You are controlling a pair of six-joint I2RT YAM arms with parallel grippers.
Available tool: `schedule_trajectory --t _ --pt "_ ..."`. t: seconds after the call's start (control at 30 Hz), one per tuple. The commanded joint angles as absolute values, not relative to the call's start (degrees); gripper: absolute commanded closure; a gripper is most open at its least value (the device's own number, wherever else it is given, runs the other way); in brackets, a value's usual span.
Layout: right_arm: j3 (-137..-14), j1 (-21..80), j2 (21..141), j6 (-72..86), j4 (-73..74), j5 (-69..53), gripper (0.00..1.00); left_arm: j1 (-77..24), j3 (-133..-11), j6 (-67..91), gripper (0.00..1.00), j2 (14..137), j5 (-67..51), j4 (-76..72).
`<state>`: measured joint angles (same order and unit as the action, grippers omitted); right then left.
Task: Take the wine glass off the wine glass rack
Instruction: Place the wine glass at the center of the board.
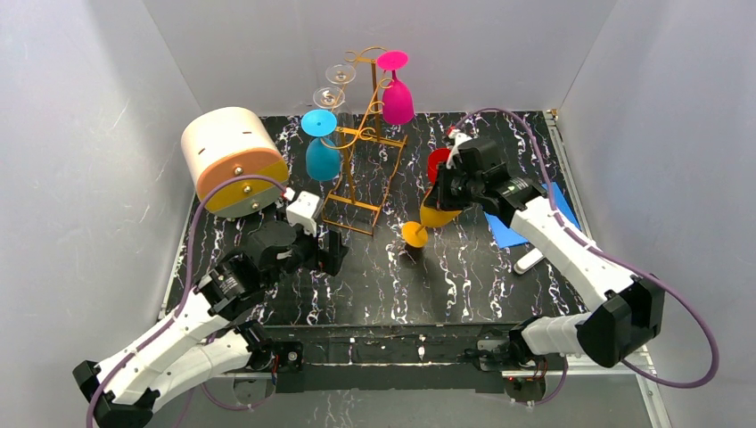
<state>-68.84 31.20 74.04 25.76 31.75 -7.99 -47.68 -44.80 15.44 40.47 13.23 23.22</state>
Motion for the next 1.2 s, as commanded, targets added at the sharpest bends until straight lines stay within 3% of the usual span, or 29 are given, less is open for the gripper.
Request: schedule_trajectory --t 0.0,0.4,1.17 --pt "-74.57 35.31 76.08 19.80 31.48 -0.46 0.99 -47.37 -47.03 15.29 0.02 39.32 15.44 24.89" --pt "-83.13 43.86 86.65 8.35 28.13 12.33 0.99 -47.40 -47.53 15.21 0.02 37.93 17.75 26.67" --pt "-92.65 44.21 104.81 -3.34 25.76 12.11 0.99 -47.45 -49.39 14.30 0.02 33.82 20.64 30.99"
